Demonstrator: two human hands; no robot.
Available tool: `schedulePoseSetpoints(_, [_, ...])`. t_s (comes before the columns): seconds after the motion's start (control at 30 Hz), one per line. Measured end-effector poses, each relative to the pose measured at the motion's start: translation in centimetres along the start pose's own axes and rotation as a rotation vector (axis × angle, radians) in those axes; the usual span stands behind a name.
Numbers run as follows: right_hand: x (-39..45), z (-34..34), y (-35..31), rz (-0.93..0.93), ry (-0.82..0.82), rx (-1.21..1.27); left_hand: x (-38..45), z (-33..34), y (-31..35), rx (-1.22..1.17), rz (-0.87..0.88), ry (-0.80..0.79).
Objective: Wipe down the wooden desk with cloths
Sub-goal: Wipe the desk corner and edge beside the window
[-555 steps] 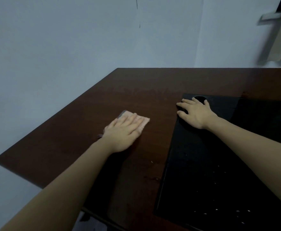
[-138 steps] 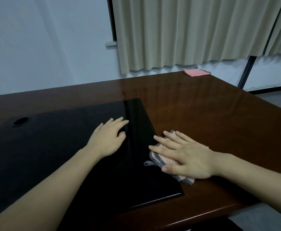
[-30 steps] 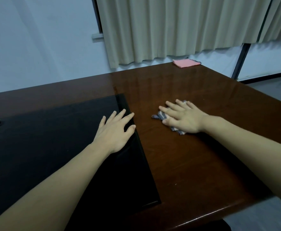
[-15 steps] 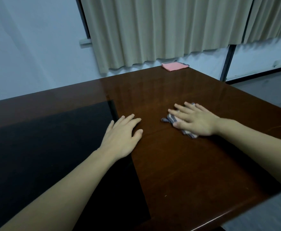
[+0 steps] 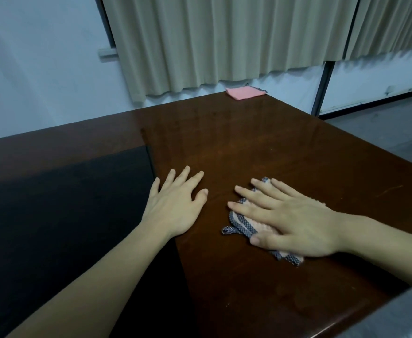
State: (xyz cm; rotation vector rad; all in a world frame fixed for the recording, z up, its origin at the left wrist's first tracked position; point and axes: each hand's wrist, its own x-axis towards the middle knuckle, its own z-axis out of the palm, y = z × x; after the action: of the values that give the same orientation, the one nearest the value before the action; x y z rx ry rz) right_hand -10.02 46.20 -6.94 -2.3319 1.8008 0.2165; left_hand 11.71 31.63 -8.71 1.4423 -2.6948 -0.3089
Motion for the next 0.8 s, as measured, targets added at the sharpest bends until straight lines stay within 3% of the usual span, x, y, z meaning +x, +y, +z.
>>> schedulePoseSetpoints(0.17, [2.5, -1.1, 3.5, 0.103, 0.024, 0.022, -0.1, -0.2, -0.1, 0.002, -0.001, -0.002])
schedulePoseSetpoints(0.3, [8.1, -2.3, 8.5, 0.347, 0.053, 0.037, -0.2, -0.2, 0.0, -0.014, 0.002, 0.000])
schedulePoseSetpoints(0.4, [11.0, -2.7, 8.7, 0.450, 0.047, 0.054, -0.3, -0.3, 0.2, -0.007, 0.000, 0.001])
schedulePoseSetpoints(0.67, [3.3, -0.7, -0.2, 0.057, 0.032, 0.002, -0.3, -0.2, 0.0, 0.006, 0.002, -0.009])
schedulePoseSetpoints(0.8, [0.8, -0.4, 1.4, 0.070, 0.016, 0.031, -0.2, -0.2, 0.0, 0.009, 0.004, -0.010])
